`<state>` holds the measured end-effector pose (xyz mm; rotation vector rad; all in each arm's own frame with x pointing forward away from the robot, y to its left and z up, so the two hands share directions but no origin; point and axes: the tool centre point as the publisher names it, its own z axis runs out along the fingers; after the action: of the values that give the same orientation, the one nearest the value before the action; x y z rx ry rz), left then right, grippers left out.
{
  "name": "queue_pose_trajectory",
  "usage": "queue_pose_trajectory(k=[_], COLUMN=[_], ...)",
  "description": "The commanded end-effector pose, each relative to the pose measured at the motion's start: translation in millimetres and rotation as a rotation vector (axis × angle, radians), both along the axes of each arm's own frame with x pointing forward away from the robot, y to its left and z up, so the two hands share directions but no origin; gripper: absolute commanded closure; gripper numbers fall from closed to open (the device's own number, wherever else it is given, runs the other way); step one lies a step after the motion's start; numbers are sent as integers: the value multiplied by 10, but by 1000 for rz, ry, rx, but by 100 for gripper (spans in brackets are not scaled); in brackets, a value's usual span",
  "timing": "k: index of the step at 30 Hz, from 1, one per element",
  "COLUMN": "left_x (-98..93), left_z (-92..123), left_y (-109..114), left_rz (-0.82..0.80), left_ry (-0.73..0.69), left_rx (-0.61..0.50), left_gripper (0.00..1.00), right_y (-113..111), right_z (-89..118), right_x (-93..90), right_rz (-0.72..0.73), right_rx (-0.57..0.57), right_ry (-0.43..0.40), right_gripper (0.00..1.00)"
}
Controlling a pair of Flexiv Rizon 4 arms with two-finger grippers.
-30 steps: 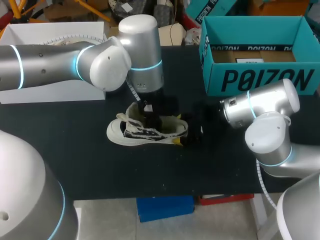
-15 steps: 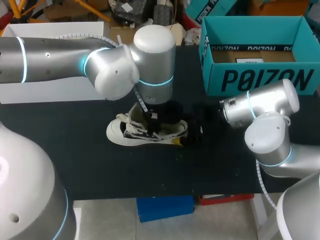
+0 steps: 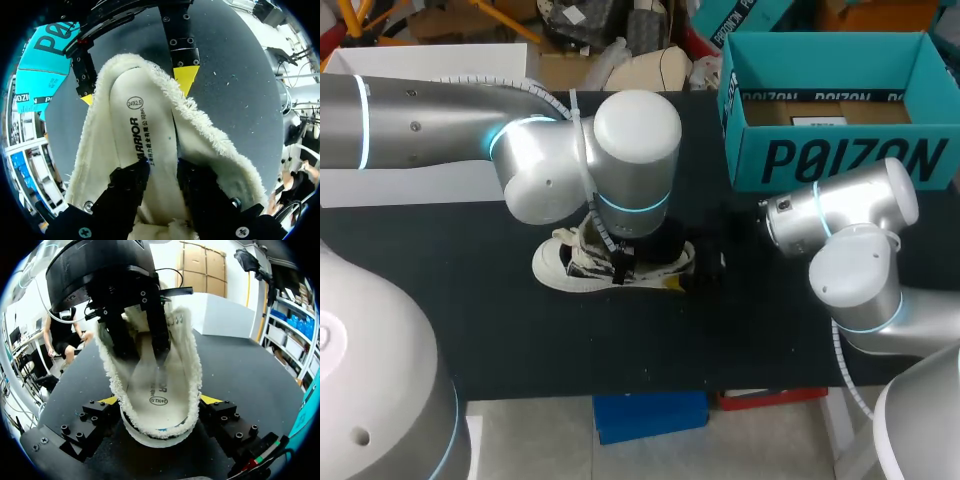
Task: Take the shoe out of the shoebox, open the shoe tongue, remove and reinsert the insole, then place the shoe into the shoebox
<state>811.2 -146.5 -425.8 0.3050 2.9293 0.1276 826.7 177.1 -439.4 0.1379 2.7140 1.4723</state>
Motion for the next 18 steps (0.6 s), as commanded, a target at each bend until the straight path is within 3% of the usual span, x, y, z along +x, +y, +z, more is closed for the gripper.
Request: queue_pose_trajectory(k=[1,8,12,18], left_x=[-27,220,361,574], left_z=[-755,-878,-832,-781], left_y=[49,146,175,185], left_rz=[19,149,188,223], left_ry=[-181,-291,-320,-351], left_rx=[24,-3,-21,-57], left_gripper=[65,62,68,68], right_y=[9,9,9,9], right_z=[-36,-36,-36,-36], right_x=[17,17,17,17], right_rz=[-3,-3,-3,-3], right_rx=[-3,-3,-3,-3], right_ry=[2,2,2,2], right_gripper=[100,100,100,100])
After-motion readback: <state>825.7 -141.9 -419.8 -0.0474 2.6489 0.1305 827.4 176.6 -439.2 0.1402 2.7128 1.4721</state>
